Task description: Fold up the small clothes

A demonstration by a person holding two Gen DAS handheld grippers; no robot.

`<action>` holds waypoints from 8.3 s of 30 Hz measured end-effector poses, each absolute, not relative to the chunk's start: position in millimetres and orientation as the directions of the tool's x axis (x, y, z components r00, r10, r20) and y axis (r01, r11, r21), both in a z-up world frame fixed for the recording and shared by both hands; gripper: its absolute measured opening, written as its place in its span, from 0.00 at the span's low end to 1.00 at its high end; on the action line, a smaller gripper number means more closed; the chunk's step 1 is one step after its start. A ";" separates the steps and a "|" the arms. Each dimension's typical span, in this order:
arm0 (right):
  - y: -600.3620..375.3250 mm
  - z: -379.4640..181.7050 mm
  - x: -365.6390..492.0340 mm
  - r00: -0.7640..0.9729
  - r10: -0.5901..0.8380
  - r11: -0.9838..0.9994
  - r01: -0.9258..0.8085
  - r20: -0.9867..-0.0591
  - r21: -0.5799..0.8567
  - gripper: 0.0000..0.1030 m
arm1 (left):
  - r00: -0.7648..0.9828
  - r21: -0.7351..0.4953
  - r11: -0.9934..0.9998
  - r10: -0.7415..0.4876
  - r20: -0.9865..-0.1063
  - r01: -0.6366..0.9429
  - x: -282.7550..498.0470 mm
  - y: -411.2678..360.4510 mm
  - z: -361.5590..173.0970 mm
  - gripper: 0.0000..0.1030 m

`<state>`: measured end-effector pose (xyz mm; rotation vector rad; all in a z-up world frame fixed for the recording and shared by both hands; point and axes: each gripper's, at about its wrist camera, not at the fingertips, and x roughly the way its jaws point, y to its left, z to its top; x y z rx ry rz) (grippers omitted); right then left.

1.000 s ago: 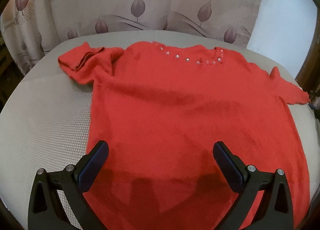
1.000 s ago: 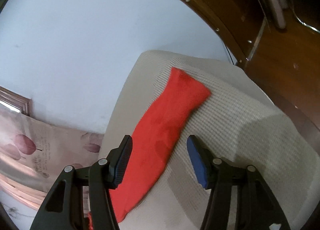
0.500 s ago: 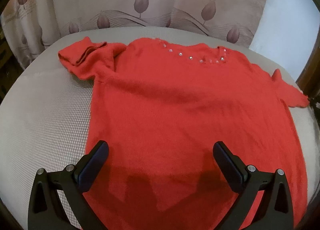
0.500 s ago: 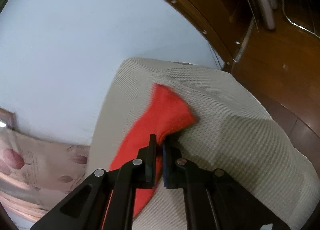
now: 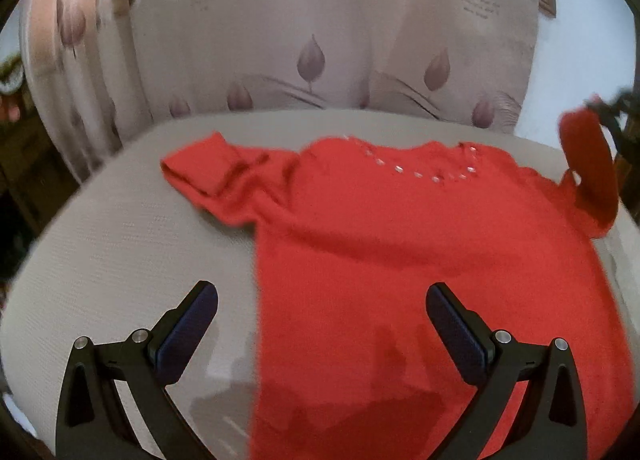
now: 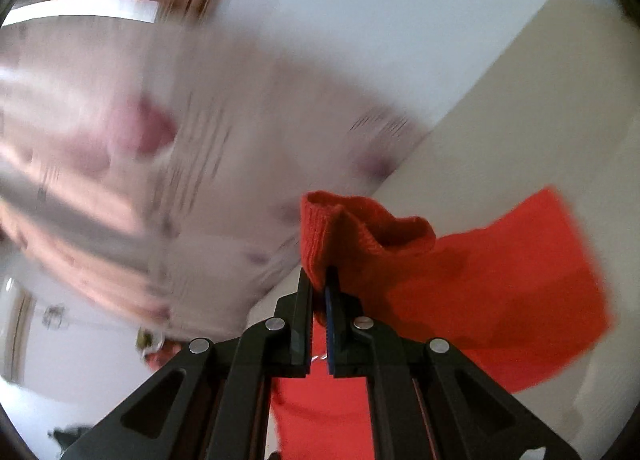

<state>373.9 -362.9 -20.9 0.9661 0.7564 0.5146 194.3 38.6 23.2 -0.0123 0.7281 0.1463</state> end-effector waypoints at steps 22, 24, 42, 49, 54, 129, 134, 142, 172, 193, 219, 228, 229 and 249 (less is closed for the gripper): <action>-110.2 -98.4 387.5 0.355 0.841 0.467 -0.094 -0.408 0.879 0.05 | 0.741 -0.314 0.922 -0.045 -0.669 -0.228 189.9 100.9 0.2 1.00; -100.4 -99.0 386.2 0.340 0.849 0.462 -0.106 -0.405 0.880 0.05 | 0.750 -0.324 0.917 -0.042 -0.660 -0.234 187.8 102.9 0.6 1.00; -58.0 -122.3 387.4 0.266 0.836 0.526 -0.142 -0.480 0.838 0.12 | 0.765 -0.366 0.896 -0.047 -0.642 -0.252 183.3 110.2 -0.5 1.00; -45.1 -122.2 383.6 0.220 0.826 0.559 -0.190 -0.520 0.807 0.19 | 0.765 -0.372 0.891 -0.046 -0.643 -0.259 183.8 112.4 -1.1 1.00; -22.6 -93.6 371.5 0.239 0.762 0.645 -0.359 -0.602 0.674 0.50 | 0.760 -0.409 0.868 -0.059 -0.648 -0.282 182.1 122.7 -4.8 1.00; -241.8 -80.1 278.9 0.416 0.882 0.355 -0.273 -0.223 0.894 0.56 | 0.491 -0.814 0.572 -0.739 -0.460 0.098 362.1 1.0 81.5 0.04; -282.5 -90.1 275.0 0.464 0.862 0.343 -0.237 -0.205 0.909 0.56 | 0.415 -0.816 0.571 -0.766 -0.491 0.089 379.3 -56.0 50.8 0.04; -319.4 -102.1 277.3 0.497 0.849 0.316 -0.204 -0.180 0.927 0.56 | 0.282 -0.825 0.561 -0.803 -0.524 0.066 390.7 -102.3 -9.0 0.18; -298.3 -108.8 344.8 0.504 0.706 0.590 -0.031 -0.497 0.807 0.21 | 0.767 -0.565 0.817 -0.289 -0.573 -0.114 236.3 80.7 -38.6 0.87; -322.0 -97.1 344.7 0.460 0.727 0.583 -0.020 -0.510 0.813 0.16 | 0.797 -0.599 0.785 -0.255 -0.548 -0.161 231.7 88.2 -38.5 0.88; -273.3 -65.7 356.0 0.498 0.623 0.748 -0.155 -0.603 0.645 0.08 | 0.797 -0.598 0.784 -0.252 -0.549 -0.164 232.3 84.2 -37.5 0.90; -326.1 -36.9 358.2 0.605 0.539 0.795 -0.135 -0.586 0.592 0.08 | 0.797 -0.597 0.785 -0.252 -0.550 -0.164 232.9 83.8 -36.5 0.90; -331.3 -44.2 358.5 0.599 0.535 0.794 -0.117 -0.595 0.597 0.08 | 0.797 -0.597 0.785 -0.251 -0.550 -0.164 233.0 83.9 -36.2 0.90; -351.3 -120.7 365.3 0.513 0.736 0.514 0.003 -0.443 0.858 0.08 | 0.825 -0.617 0.761 -0.208 -0.525 -0.200 227.5 95.4 -33.6 0.90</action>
